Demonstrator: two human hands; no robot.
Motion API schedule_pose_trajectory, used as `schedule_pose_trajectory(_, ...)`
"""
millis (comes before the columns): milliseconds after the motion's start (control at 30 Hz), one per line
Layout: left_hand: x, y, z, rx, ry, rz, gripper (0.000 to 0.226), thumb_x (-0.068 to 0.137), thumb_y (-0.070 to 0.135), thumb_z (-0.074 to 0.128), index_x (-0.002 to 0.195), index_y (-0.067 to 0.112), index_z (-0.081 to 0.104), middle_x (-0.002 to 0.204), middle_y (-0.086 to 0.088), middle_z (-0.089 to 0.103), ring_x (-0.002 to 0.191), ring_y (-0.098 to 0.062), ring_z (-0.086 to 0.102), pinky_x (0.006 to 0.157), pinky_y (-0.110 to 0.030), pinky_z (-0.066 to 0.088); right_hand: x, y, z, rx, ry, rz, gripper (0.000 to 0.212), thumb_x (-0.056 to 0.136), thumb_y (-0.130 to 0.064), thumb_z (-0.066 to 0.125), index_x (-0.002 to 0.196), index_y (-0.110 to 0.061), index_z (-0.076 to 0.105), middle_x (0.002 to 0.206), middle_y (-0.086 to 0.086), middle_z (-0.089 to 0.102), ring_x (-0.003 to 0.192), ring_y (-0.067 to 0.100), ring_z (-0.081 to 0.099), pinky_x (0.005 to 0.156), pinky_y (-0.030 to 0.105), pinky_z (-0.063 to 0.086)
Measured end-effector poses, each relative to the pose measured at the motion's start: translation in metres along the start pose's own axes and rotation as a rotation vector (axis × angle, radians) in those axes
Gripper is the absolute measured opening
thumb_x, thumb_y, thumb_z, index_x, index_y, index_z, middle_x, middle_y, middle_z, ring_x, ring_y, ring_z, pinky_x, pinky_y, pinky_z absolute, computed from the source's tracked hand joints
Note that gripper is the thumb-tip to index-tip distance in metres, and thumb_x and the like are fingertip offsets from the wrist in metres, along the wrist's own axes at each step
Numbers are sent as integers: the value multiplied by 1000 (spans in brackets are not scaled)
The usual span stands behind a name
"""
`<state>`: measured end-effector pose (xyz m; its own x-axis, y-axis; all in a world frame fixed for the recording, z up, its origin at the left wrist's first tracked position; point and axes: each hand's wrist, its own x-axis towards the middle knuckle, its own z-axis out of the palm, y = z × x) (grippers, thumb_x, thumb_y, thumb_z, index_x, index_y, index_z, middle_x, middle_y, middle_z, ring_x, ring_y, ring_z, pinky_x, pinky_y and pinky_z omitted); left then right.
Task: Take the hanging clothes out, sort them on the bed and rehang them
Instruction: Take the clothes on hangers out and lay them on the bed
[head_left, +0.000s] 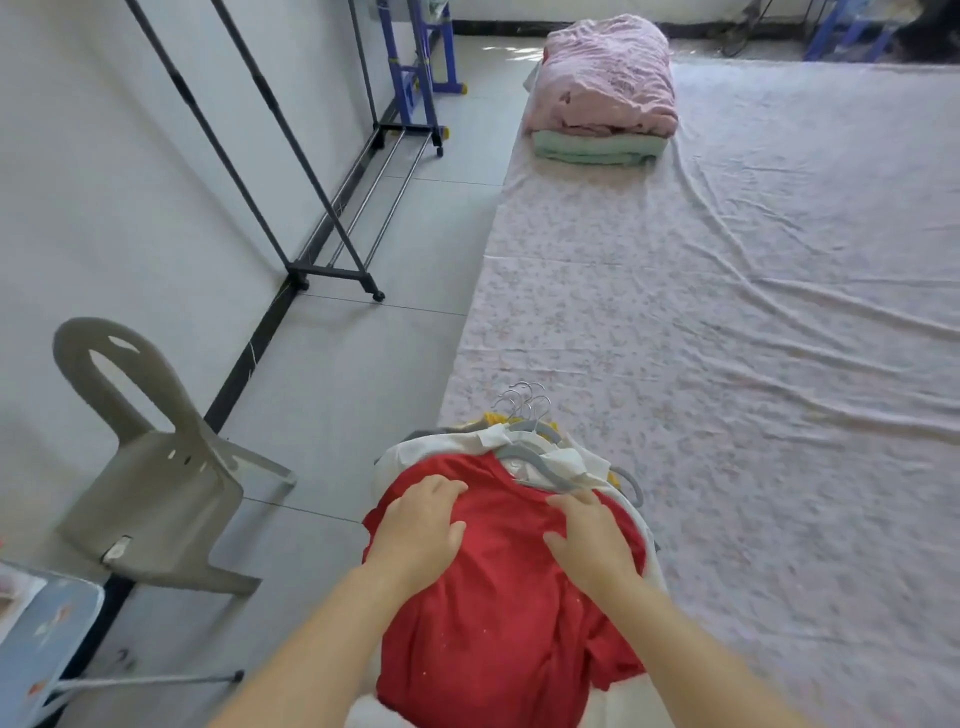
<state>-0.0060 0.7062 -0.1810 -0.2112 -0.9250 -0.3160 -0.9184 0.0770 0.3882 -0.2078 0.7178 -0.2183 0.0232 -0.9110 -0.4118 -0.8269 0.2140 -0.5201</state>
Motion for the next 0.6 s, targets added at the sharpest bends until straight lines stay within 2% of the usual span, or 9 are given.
schedule_pose_trajectory(100, 3, 1, 2, 86, -89, 20, 49, 91, 29, 48, 138, 23, 35, 136, 5, 39, 127, -14, 36, 102, -32, 34, -19, 21, 10, -4, -95, 105, 48, 87, -25, 59, 133, -22, 47, 135, 0, 40, 122, 18, 43, 102, 28, 37)
schedule_pose_trajectory(233, 7, 6, -1, 117, -190, 95, 53, 91, 30, 49, 140, 23, 32, 138, 2, 39, 128, -15, 37, 105, -34, 34, -44, 42, 2, 29, -103, 206, 48, 87, -26, 57, 134, -23, 46, 136, 0, 39, 122, 16, 44, 101, 24, 35)
schedule_pose_trajectory(400, 19, 30, -6, 210, -261, 249, 55, 90, 33, 50, 141, 26, 31, 138, 3, 41, 128, -15, 39, 106, -33, 33, -82, 62, -18, 90, 39, 328, 48, 87, -26, 57, 133, -22, 46, 137, 0, 40, 124, 14, 43, 100, 22, 33)
schedule_pose_trajectory(600, 16, 77, -2, 340, -279, 574, 54, 89, 35, 50, 140, 32, 32, 140, 9, 42, 130, -16, 37, 103, -32, 35, -159, 65, -12, 214, 231, 549, 48, 87, -22, 57, 133, -18, 47, 135, 5, 44, 123, 19, 45, 101, 25, 35)
